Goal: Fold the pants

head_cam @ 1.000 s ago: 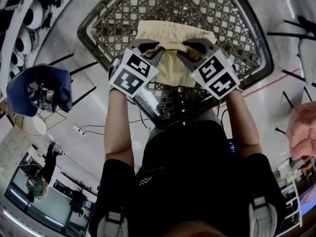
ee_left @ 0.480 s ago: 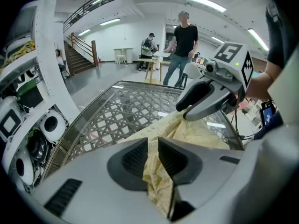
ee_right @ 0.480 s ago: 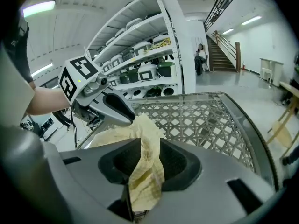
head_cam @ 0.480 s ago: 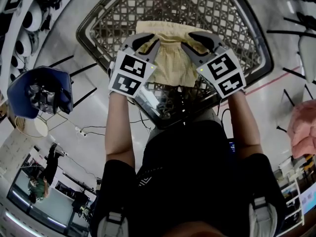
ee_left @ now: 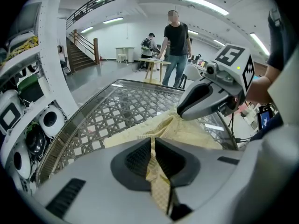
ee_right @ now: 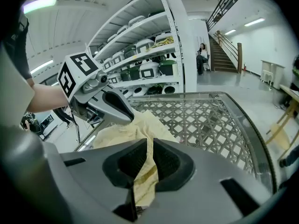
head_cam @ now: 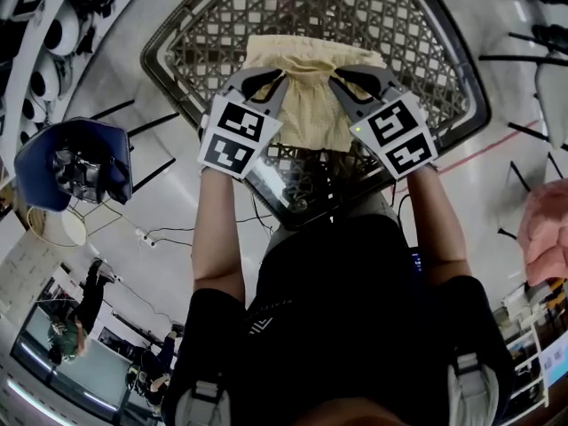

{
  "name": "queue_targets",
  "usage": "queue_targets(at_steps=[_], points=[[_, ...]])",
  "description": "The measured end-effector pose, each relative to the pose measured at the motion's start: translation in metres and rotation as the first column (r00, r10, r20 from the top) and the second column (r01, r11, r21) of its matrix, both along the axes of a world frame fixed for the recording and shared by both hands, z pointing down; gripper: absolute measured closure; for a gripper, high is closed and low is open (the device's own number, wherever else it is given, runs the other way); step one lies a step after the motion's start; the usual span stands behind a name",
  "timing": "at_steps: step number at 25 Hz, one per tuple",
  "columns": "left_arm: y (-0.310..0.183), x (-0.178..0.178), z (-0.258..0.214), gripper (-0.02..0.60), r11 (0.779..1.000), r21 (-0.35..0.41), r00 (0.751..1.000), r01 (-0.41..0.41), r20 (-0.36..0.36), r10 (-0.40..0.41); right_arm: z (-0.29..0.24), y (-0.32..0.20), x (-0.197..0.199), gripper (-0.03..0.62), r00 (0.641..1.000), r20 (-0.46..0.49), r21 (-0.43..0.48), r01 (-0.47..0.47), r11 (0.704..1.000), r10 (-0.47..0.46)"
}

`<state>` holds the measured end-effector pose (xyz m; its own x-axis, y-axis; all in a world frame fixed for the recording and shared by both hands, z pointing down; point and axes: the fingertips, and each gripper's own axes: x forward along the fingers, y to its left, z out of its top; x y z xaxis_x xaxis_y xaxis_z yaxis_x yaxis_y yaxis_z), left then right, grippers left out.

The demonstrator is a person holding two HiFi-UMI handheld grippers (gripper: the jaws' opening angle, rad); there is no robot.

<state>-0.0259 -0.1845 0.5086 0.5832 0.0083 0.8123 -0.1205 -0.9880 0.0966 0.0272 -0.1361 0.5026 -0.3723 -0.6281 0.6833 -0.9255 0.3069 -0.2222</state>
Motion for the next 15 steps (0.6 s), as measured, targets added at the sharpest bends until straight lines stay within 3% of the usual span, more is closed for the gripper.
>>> queue_targets(at_steps=[15], points=[[0.036,-0.028,-0.02,0.561,0.999,0.022,0.999,0.037,-0.012,-0.037,-0.02,0.036,-0.018,0.543,0.999,-0.02,0.004,-0.048,0.999,0.048]])
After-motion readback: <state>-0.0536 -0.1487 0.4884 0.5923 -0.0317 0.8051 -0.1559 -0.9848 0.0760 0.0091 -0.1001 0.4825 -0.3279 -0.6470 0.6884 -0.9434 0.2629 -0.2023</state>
